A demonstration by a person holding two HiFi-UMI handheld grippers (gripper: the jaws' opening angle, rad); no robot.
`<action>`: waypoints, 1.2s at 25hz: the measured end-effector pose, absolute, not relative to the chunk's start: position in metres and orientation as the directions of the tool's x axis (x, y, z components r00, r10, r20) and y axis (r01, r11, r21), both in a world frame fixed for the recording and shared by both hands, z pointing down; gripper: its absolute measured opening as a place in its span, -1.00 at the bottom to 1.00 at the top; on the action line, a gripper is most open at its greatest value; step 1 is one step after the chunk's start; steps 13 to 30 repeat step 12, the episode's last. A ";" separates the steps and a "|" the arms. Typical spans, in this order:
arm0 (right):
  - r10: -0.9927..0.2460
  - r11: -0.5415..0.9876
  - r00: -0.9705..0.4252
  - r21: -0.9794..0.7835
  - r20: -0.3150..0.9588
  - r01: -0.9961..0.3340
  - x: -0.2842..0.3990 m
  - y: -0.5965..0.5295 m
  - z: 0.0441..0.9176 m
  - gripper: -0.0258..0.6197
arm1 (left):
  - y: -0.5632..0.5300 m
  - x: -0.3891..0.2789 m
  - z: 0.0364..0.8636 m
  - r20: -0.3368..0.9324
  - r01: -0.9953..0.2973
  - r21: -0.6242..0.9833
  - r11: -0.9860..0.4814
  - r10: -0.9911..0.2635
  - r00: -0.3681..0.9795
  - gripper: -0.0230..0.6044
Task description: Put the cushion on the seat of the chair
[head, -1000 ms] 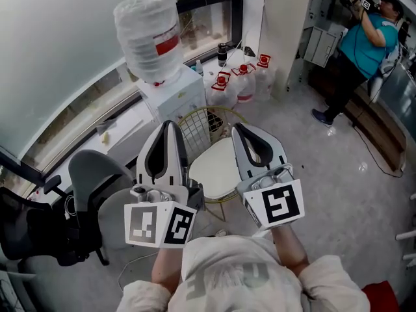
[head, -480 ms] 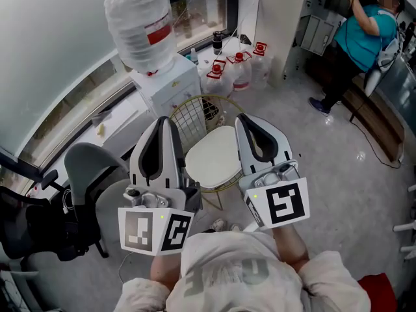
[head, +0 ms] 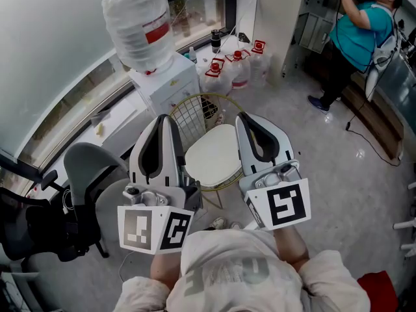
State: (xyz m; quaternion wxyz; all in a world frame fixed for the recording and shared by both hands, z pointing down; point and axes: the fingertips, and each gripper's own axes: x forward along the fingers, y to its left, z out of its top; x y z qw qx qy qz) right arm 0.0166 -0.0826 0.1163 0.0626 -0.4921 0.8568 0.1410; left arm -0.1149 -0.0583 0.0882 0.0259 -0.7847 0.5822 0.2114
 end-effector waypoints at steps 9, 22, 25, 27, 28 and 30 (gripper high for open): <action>-0.817 0.488 -0.524 0.195 -0.241 -0.851 0.012 -0.078 0.117 -0.87 | -0.055 -0.112 0.090 -0.346 -0.919 0.212 -0.332 -0.905 0.247 -0.89; -0.809 0.501 -0.534 0.186 -0.246 -0.845 0.009 -0.074 0.119 -0.87 | -0.050 -0.114 0.091 -0.346 -0.920 0.207 -0.333 -0.904 0.249 -0.89; -0.809 0.501 -0.534 0.186 -0.246 -0.845 0.009 -0.074 0.119 -0.87 | -0.050 -0.114 0.091 -0.346 -0.920 0.207 -0.333 -0.904 0.249 -0.89; -0.809 0.501 -0.534 0.186 -0.246 -0.845 0.009 -0.074 0.119 -0.87 | -0.050 -0.114 0.091 -0.346 -0.920 0.207 -0.333 -0.904 0.249 -0.89; -0.809 0.501 -0.534 0.186 -0.246 -0.845 0.009 -0.074 0.119 -0.87 | -0.050 -0.114 0.091 -0.346 -0.920 0.207 -0.333 -0.904 0.249 -0.89; -0.809 0.501 -0.534 0.186 -0.246 -0.845 0.009 -0.074 0.119 -0.87 | -0.050 -0.114 0.091 -0.346 -0.920 0.207 -0.333 -0.904 0.249 -0.89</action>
